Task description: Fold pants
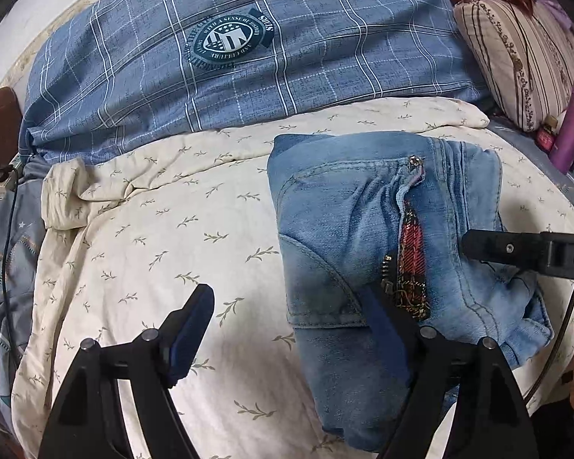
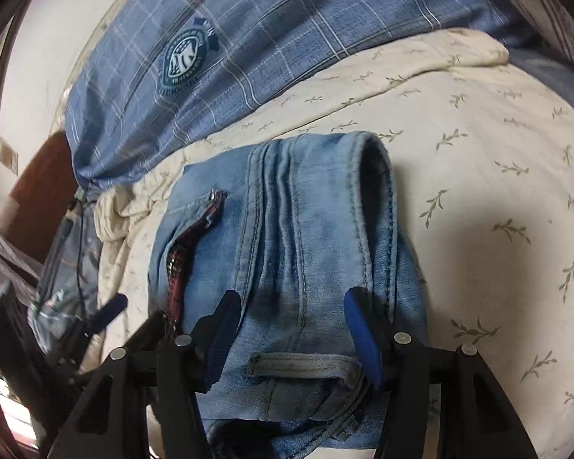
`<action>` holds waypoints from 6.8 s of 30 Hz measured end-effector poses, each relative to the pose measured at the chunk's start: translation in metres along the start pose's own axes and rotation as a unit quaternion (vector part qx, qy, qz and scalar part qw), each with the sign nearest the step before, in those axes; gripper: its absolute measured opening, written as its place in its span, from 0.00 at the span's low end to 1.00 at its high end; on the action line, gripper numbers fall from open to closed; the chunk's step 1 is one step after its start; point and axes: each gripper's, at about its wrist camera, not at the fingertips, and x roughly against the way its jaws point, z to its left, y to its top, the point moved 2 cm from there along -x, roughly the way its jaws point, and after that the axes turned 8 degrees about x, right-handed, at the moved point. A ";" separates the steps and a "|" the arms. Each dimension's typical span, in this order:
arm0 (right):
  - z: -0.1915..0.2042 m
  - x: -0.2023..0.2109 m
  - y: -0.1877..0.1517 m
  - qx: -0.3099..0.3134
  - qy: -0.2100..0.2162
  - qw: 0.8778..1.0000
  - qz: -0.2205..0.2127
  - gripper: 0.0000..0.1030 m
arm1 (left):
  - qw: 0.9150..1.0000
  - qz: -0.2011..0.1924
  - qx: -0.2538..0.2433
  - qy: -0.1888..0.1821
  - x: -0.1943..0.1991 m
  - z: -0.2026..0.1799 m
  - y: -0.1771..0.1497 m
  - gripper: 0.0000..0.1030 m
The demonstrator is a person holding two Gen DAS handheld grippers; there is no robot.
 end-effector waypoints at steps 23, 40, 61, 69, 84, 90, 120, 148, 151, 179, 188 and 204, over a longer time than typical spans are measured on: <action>0.003 0.006 -0.005 0.011 0.006 1.000 0.016 0.59 | 1.000 -0.007 0.006 0.009 0.000 -0.001 -0.003 0.78; -0.001 0.020 -0.013 -0.008 0.034 0.999 0.015 0.59 | 0.999 0.015 0.034 -0.002 0.005 0.004 -0.001 0.78; 0.002 -0.021 0.041 -0.097 0.042 0.993 -0.050 0.60 | 0.999 0.041 0.022 -0.025 -0.032 -0.007 0.034 0.79; -0.003 -0.014 0.034 -0.096 0.072 0.991 -0.056 0.60 | 0.998 0.054 0.022 -0.009 -0.010 0.001 0.024 0.82; -0.036 0.062 -0.011 -0.091 0.054 0.989 -0.107 0.65 | 0.995 0.029 0.098 -0.018 0.062 0.059 -0.018 0.82; -0.043 0.073 -0.019 -0.091 0.049 0.989 -0.104 0.66 | 0.993 0.036 0.106 -0.034 0.062 0.060 -0.029 0.83; -0.070 0.050 -0.014 -0.129 0.082 0.988 -0.034 0.67 | 0.985 0.055 0.123 -0.108 -0.004 0.025 0.010 0.86; -0.036 0.006 -0.010 -0.059 0.093 0.994 0.009 0.46 | 0.967 0.082 0.108 -0.214 -0.037 0.002 0.008 0.74; -0.027 0.008 -0.007 -0.045 0.087 0.995 -0.002 0.41 | 0.967 0.075 0.108 -0.218 -0.031 0.005 0.011 0.69; 0.062 -0.023 0.003 0.044 0.033 0.998 -0.010 0.41 | 0.980 0.068 0.138 -0.128 -0.033 0.081 0.007 0.73; 0.045 0.032 -0.003 0.013 0.026 0.994 -0.104 0.50 | 0.994 -0.027 0.096 -0.051 0.041 0.086 0.014 0.81; 0.124 0.123 -0.078 0.138 -0.077 0.954 -0.255 0.62 | 0.982 -0.151 0.085 0.070 0.171 0.090 -0.010 0.97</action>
